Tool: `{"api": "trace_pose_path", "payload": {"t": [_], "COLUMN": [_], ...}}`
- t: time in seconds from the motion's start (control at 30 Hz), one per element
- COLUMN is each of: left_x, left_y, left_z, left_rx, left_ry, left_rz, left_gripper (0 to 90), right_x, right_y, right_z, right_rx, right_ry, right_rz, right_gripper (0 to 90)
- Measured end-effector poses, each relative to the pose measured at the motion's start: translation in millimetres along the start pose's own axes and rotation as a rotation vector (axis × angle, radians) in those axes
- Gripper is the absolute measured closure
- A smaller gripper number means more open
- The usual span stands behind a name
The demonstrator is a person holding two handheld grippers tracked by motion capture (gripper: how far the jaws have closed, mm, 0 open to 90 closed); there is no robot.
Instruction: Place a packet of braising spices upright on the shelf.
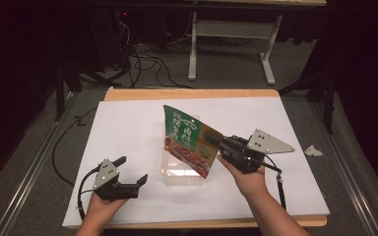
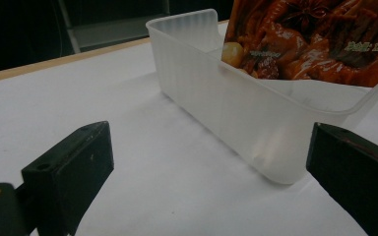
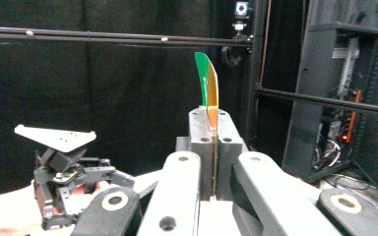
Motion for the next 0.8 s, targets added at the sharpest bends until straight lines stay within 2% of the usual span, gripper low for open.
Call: {"api": "trace_pose_path", "payload": {"t": [0.13, 0.47, 0.8], "left_x": [-0.2, -0.2, 0.1], "left_y": [0.3, 0.0, 0.7], "left_z": [0.2, -1.8, -1.7], "left_rx": [-0.001, -0.004, -0.003], "left_ry": [-0.004, -0.002, 0.002], "left_rz": [-0.002, -0.001, 0.004], "left_gripper": [4.5, 4.5, 4.5], "right_x": [-2.2, -5.8, -4.3], "right_y": [-2.6, -5.2, -4.6], "right_z": [1.0, 5.5, 0.0], "right_rx": [0.023, 0.032, 0.067], "right_ry": [-0.011, -0.033, -0.035], "right_rz": [-0.010, -0.008, 0.000], "right_gripper": [90.0, 90.0, 90.0]}}
Point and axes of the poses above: each handheld gripper's, and its own axes: y roughly backward along the jaws, x roughly out of its top, z roughly to its right, the point moved 4 cm from there along -y, roughly forward along the jaws, and after that the axes turned 15 degrees about x, right-handed, at the moved point
